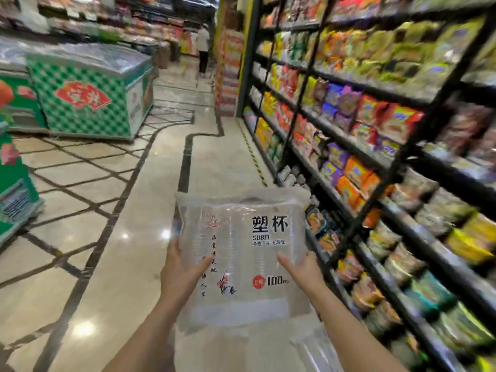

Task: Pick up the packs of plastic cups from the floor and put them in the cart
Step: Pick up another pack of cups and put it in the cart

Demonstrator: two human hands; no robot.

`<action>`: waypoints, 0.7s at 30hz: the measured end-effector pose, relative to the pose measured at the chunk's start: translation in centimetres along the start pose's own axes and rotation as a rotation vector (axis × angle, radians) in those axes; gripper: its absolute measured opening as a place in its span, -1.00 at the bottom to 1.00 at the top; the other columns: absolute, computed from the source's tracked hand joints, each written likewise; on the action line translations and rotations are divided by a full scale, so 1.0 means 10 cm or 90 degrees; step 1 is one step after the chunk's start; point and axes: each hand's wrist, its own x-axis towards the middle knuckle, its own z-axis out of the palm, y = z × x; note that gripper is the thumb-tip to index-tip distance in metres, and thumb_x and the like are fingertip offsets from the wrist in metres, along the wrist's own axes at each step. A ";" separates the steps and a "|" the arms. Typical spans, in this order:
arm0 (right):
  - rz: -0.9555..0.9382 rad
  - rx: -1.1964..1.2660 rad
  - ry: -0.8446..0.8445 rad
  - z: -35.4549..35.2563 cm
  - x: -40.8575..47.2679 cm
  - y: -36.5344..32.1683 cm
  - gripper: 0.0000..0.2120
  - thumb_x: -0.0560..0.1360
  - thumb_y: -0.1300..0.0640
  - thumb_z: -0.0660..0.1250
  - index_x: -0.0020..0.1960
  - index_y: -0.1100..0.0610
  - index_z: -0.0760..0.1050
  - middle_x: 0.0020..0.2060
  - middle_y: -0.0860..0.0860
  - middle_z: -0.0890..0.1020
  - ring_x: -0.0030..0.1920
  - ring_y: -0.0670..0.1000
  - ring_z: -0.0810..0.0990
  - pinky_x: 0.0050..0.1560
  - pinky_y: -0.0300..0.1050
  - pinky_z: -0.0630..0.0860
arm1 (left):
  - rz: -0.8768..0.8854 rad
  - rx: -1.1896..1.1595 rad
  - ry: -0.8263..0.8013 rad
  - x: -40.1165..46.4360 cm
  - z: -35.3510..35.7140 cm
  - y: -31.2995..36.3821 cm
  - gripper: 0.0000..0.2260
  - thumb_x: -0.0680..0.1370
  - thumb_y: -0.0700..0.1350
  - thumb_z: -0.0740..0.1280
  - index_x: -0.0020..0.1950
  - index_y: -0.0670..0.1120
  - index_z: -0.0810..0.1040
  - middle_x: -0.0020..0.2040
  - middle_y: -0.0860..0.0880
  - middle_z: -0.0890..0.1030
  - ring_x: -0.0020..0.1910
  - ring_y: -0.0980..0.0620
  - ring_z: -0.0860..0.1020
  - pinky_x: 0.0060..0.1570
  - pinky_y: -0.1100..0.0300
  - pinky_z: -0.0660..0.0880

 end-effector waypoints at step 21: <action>0.383 0.452 0.887 -3.82 -4.44 3.06 -0.50 0.35 0.03 0.51 0.23 0.13 0.48 0.11 0.12 0.64 0.10 0.13 0.63 0.18 0.14 0.55 | 0.516 0.125 -0.921 -4.69 4.43 1.95 -0.26 0.21 0.22 0.51 0.25 -0.15 0.44 0.18 -0.11 0.58 0.21 -0.12 0.52 0.20 -0.02 0.47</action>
